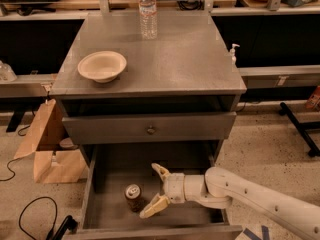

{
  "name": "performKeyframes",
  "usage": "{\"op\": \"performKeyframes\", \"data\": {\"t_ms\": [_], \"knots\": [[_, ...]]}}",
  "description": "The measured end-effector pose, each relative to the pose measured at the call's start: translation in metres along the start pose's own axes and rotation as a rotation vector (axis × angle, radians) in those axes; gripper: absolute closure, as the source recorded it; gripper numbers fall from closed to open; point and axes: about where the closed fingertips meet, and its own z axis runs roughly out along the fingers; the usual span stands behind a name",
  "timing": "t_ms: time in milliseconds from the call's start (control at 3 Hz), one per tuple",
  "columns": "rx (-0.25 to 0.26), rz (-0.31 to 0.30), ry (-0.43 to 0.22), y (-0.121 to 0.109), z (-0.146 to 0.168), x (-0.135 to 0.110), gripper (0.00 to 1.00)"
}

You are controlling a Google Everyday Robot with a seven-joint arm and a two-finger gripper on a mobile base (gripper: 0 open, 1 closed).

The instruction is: Place orange can into middle drawer

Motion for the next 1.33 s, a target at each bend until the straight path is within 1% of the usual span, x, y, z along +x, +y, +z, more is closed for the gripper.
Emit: {"op": "performKeyframes", "data": {"t_ms": [333,667,1000,1333], "knots": [[-0.031,0.068,0.088,0.044,-0.064,-0.017,0.0],[-0.011,0.073,0.142,0.072,-0.126,-0.059,0.0],[0.023,0.015,0.186,0.073,-0.147,-0.085,0.0],[0.006,0.002,0.222,0.068,-0.145,-0.088,0.0]]}}
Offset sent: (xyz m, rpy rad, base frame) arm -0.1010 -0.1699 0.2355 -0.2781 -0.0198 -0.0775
